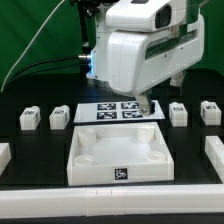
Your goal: Assemble one leg
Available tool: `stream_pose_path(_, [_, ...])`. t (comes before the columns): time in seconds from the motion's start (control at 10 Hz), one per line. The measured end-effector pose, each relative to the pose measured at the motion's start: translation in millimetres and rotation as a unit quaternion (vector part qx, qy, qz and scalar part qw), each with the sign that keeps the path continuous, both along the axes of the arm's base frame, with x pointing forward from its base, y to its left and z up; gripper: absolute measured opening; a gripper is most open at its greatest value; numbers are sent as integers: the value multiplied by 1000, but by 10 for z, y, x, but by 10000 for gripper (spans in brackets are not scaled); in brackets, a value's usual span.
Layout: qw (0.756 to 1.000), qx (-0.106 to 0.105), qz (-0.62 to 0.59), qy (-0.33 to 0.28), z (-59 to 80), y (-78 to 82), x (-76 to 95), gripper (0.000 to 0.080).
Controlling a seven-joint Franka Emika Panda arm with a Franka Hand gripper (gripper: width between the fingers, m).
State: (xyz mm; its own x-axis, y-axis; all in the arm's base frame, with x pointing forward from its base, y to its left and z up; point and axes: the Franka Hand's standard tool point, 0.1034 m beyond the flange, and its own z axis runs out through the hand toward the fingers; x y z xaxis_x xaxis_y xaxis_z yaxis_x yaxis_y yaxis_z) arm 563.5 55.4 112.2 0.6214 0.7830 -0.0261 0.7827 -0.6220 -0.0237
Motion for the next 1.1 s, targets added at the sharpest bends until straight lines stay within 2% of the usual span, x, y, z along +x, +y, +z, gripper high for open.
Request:
stream_pose_path(0.7, [1000, 0, 6, 0, -12, -16, -12, 650])
stream_pose_path(1.1, [996, 2, 88, 1, -164, -251, -434, 650])
